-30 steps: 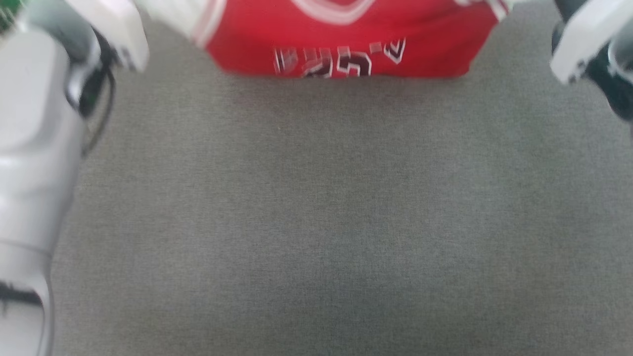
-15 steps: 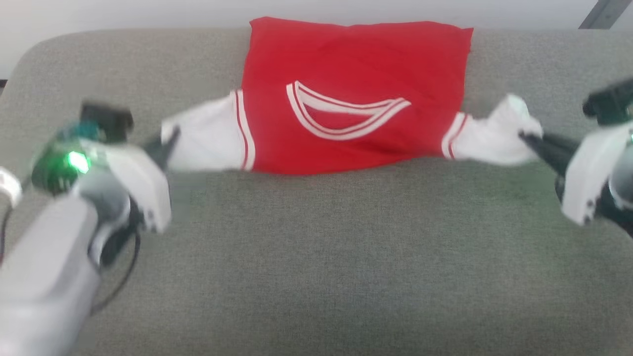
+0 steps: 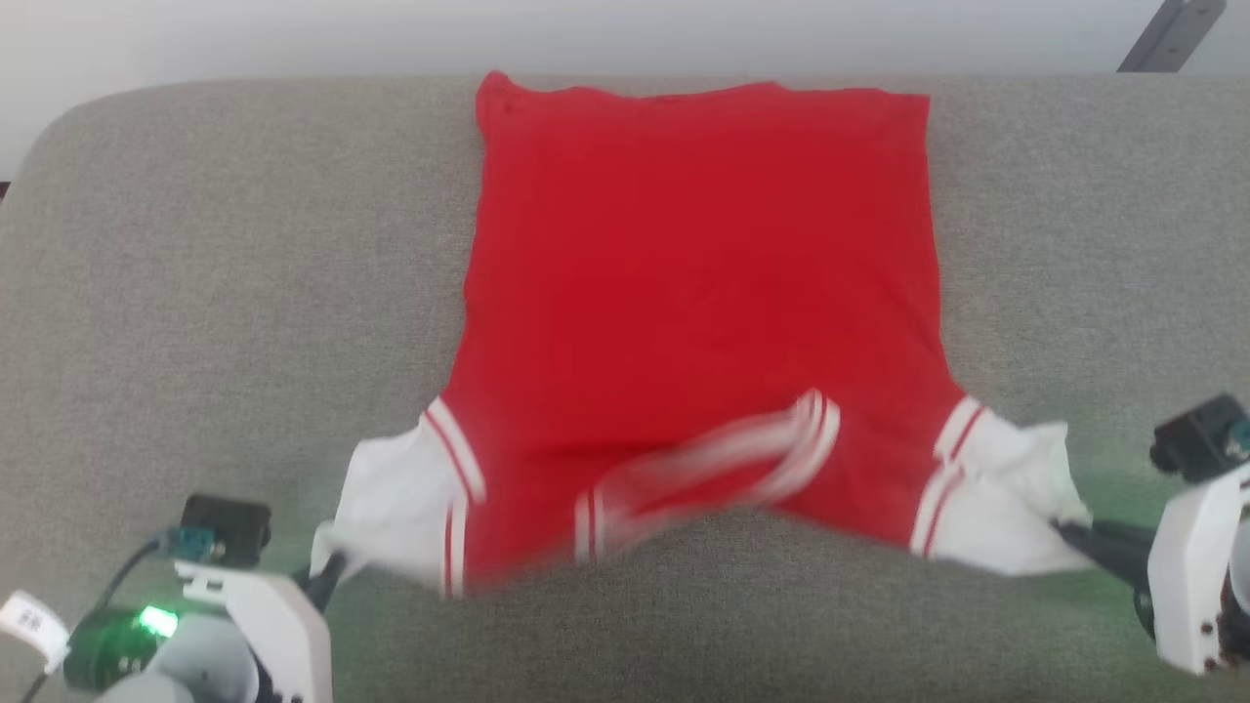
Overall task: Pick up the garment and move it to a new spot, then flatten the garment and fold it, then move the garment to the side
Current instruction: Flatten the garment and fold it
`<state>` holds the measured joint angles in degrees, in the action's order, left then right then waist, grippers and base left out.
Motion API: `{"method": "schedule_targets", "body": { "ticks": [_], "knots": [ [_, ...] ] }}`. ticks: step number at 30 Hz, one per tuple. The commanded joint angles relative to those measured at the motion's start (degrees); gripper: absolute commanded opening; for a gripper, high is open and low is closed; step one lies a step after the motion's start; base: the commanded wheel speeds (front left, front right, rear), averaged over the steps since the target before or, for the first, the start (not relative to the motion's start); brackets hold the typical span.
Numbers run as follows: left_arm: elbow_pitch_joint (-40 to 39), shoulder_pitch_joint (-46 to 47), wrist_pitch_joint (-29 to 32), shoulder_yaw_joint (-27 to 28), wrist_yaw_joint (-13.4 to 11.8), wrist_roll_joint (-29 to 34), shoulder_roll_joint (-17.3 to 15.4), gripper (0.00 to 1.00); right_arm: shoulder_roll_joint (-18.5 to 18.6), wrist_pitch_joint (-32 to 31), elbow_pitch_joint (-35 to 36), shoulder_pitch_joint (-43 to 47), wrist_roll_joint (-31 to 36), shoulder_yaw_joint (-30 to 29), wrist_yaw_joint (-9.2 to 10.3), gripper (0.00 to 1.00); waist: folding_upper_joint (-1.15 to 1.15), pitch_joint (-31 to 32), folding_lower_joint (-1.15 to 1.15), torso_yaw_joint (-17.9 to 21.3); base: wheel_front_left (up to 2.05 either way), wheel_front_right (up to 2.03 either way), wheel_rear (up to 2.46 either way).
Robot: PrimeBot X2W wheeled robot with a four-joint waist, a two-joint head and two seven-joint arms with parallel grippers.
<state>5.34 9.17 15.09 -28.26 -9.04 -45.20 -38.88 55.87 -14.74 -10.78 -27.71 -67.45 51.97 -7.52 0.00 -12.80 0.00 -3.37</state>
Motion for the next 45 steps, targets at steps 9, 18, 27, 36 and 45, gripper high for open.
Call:
{"method": "schedule_targets", "body": {
  "ticks": [9,18,27,36,45],
  "knots": [
    [-0.85,-5.42,0.70,-0.95,-2.87,-0.44,0.30,0.00,1.38,-3.20,-0.42,6.65,-1.11,-0.56,0.07,0.00,0.00,0.35,0.00,0.34,0.00,0.00,0.00],
    [-0.44,-5.47,-0.93,-1.21,-3.51,-0.92,2.61,0.00,-3.21,-2.36,-5.48,9.27,2.23,-3.03,0.16,0.13,0.00,-0.77,0.00,0.09,0.00,0.00,0.00],
    [-1.07,-2.74,-3.29,-1.10,-4.01,-0.32,5.06,0.00,-4.32,-1.66,-3.22,7.10,5.37,-12.48,0.41,1.00,0.00,-3.21,0.00,-1.65,0.00,0.00,0.00],
    [-1.23,-0.19,-5.17,-2.42,-2.77,0.63,7.80,0.00,-7.26,-0.58,1.46,1.09,12.18,-26.97,0.06,1.00,0.00,-6.71,0.00,-4.42,0.00,0.00,0.00],
    [1.30,5.13,-5.92,-4.93,-0.10,1.68,11.63,0.00,-13.75,-3.82,-8.51,-14.81,19.86,-31.63,0.06,1.00,0.00,-11.33,0.00,-9.80,0.00,0.00,0.00]
  ]
}}
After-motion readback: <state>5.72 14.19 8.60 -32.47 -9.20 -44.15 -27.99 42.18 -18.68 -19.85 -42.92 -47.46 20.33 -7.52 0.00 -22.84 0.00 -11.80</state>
